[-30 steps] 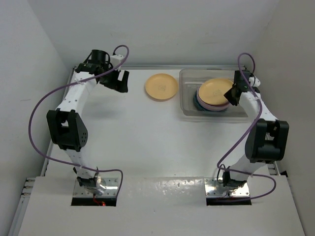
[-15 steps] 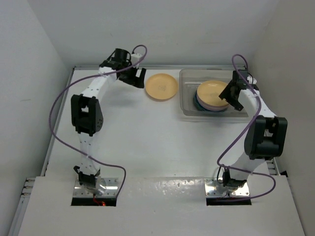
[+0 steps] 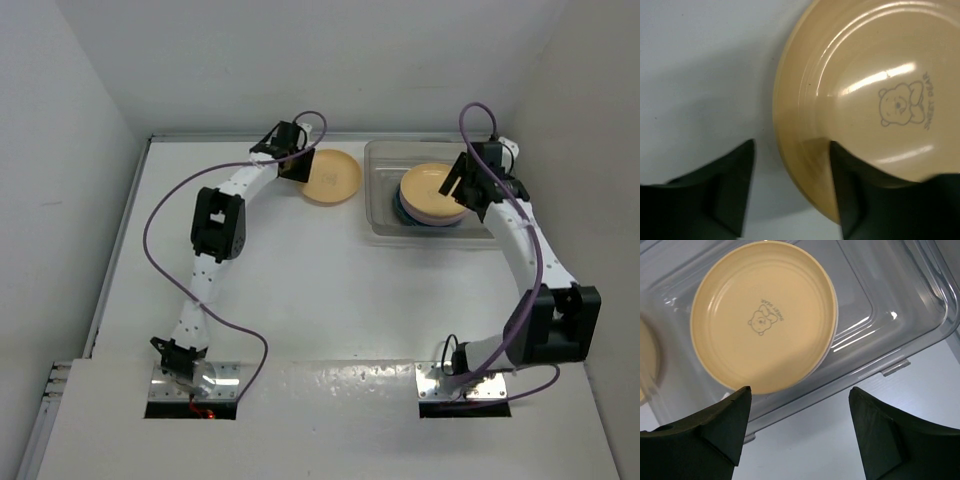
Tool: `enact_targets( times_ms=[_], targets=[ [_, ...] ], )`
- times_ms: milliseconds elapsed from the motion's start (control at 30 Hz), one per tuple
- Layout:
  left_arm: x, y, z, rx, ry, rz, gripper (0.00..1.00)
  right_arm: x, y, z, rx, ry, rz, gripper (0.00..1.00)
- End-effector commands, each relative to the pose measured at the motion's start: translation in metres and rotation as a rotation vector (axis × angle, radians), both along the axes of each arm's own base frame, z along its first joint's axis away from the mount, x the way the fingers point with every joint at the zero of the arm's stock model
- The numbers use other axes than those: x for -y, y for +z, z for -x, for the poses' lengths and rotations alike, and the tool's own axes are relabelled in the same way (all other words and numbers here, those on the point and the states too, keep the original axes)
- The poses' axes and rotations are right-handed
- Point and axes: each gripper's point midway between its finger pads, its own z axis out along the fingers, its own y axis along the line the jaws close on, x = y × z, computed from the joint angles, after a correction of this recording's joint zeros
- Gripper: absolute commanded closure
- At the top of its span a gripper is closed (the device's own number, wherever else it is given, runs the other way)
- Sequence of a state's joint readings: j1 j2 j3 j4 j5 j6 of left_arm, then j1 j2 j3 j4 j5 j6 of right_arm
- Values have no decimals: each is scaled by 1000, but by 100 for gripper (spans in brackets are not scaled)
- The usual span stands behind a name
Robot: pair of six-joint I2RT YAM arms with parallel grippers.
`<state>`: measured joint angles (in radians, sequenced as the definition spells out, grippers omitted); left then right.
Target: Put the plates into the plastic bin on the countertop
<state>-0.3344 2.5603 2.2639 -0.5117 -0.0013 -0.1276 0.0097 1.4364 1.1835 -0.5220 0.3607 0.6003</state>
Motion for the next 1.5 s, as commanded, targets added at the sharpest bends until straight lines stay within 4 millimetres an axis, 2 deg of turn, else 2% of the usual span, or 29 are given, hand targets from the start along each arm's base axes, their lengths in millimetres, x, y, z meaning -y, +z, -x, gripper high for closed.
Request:
enact_targets(
  times_ms=[0,33,67,133,167,200,233,267,333,367,433,467,500,533,567,600,700,733,767,833,900,1033,1100,1200,1233,1300,1467],
  targets=[
    [0,-4,-2,-8,28,32,47,-8,25,-2,90,30,31,22],
    [4,-11,3,-31,8,46,56,-9,31,-1,107,30,42,22],
    [8,-11,8,-45,-14,66,73,-14,36,-3,118,53,56,22],
    [15,-24,30,-133,-54,103,95,-25,51,-7,162,90,71,22],
    [9,-21,32,-146,-52,113,100,-27,56,-7,160,130,105,22],
    [2,-26,40,-180,-50,121,100,-46,60,-11,176,203,93,22],
    [-11,-8,37,-172,-53,175,100,-54,63,-14,184,246,97,22],
    [-19,2,37,-164,-61,192,100,-61,65,-15,174,321,128,22],
    [-29,24,45,-149,-143,213,100,-104,66,-15,189,507,66,22],
    [-32,65,45,-80,-195,222,100,-114,63,-14,176,576,78,22],
    [-36,102,57,-2,-339,171,100,-149,61,-9,181,692,52,22],
    [-30,114,74,-13,-398,168,100,-164,59,-7,182,732,49,22],
    [-31,154,84,55,-436,154,100,-171,57,-7,178,745,41,22],
    [-28,162,97,67,-495,132,100,-196,59,-1,195,814,11,24],
    [-23,169,114,49,-525,130,100,-206,58,-1,202,838,-2,24],
    [-21,188,128,78,-553,116,100,-224,62,0,223,882,-27,26],
    [-11,203,163,46,-592,104,100,-262,70,5,262,954,-55,26],
    [-7,204,168,47,-603,104,100,-263,75,2,273,954,-53,26],
    [-5,206,174,36,-612,105,100,-272,69,4,259,974,-55,26],
    [6,215,186,40,-642,126,100,-284,70,7,268,994,-68,30],
    [10,221,191,48,-646,132,100,-290,63,8,254,997,-71,33],
    [21,233,204,61,-691,164,100,-282,50,7,251,921,-44,54],
    [23,238,211,58,-710,186,100,-274,41,5,248,866,-33,57],
    [24,242,213,71,-725,190,100,-265,40,2,266,811,-24,77],
    [28,242,216,70,-736,191,100,-265,41,2,272,809,-27,90],
    [30,243,217,70,-742,198,100,-267,41,2,281,804,-43,98],
    [34,250,223,82,-780,227,100,-266,40,3,293,802,-69,100]
  ],
)
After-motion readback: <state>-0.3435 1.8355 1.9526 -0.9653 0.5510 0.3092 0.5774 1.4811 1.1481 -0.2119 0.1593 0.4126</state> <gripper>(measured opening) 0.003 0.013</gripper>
